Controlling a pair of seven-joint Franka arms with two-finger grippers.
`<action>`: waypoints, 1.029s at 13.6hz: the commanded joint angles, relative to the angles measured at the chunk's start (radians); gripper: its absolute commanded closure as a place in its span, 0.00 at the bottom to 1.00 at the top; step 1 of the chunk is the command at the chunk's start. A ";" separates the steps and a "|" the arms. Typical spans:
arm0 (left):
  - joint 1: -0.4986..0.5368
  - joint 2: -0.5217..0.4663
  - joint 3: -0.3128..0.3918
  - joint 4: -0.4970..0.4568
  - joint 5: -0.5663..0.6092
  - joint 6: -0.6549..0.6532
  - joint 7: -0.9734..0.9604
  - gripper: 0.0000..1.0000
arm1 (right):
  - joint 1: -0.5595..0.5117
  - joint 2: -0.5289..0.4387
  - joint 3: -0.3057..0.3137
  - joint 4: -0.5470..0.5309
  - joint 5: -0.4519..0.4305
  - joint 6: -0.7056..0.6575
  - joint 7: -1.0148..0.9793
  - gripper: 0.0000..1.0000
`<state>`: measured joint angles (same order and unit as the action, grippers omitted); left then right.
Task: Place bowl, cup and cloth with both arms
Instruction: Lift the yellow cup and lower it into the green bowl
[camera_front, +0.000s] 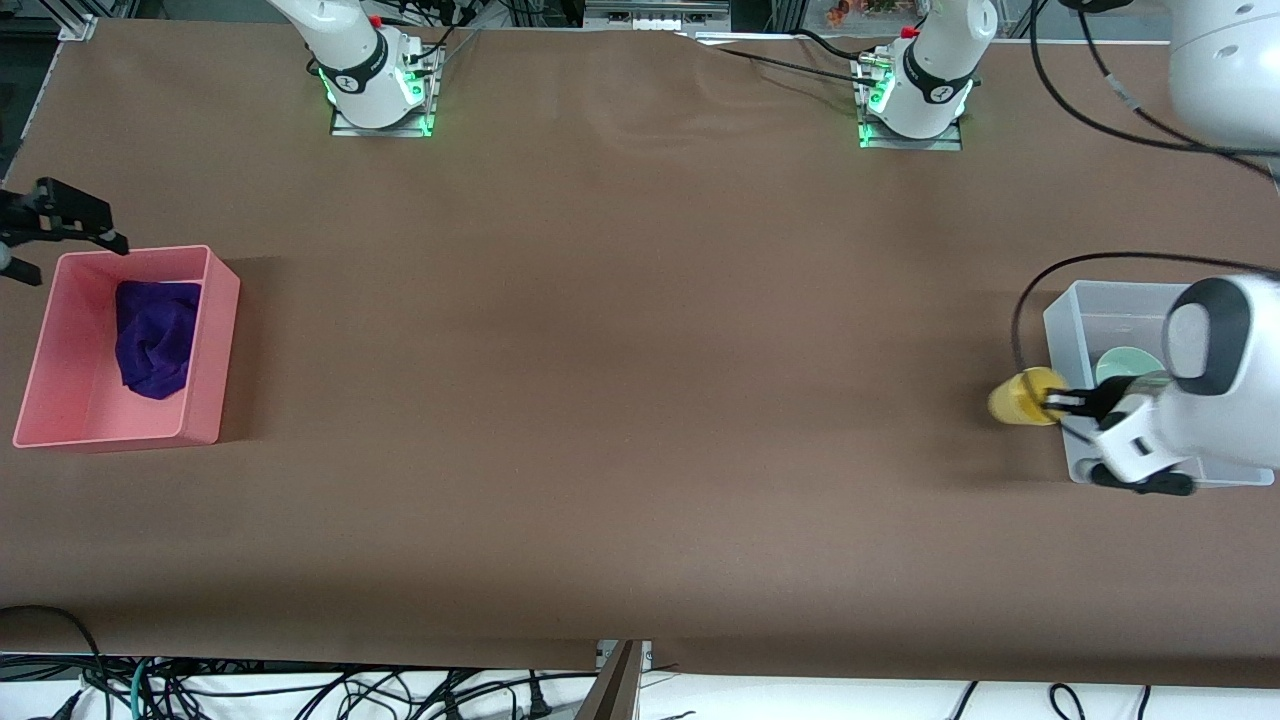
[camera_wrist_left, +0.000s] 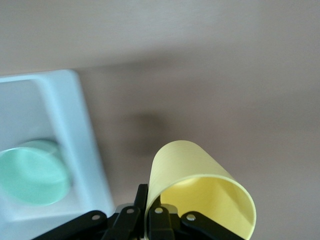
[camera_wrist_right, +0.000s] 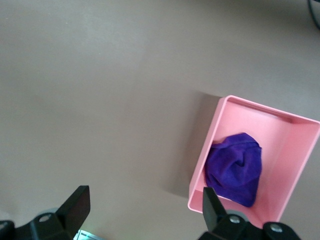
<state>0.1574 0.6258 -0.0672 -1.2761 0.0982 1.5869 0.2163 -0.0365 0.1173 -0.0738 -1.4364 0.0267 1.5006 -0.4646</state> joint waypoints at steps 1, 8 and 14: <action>0.081 -0.026 0.000 0.001 0.102 -0.025 0.160 1.00 | -0.006 -0.054 0.011 -0.064 -0.106 0.026 0.000 0.01; 0.274 -0.044 -0.006 -0.224 0.164 0.226 0.313 1.00 | -0.008 -0.056 0.066 -0.061 -0.082 0.013 0.184 0.01; 0.332 -0.049 -0.009 -0.396 0.163 0.470 0.331 1.00 | -0.010 -0.039 0.057 -0.053 -0.074 0.013 0.210 0.01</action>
<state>0.4723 0.6140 -0.0592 -1.6135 0.2348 2.0133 0.5332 -0.0367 0.0878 -0.0186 -1.4794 -0.0589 1.5067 -0.2716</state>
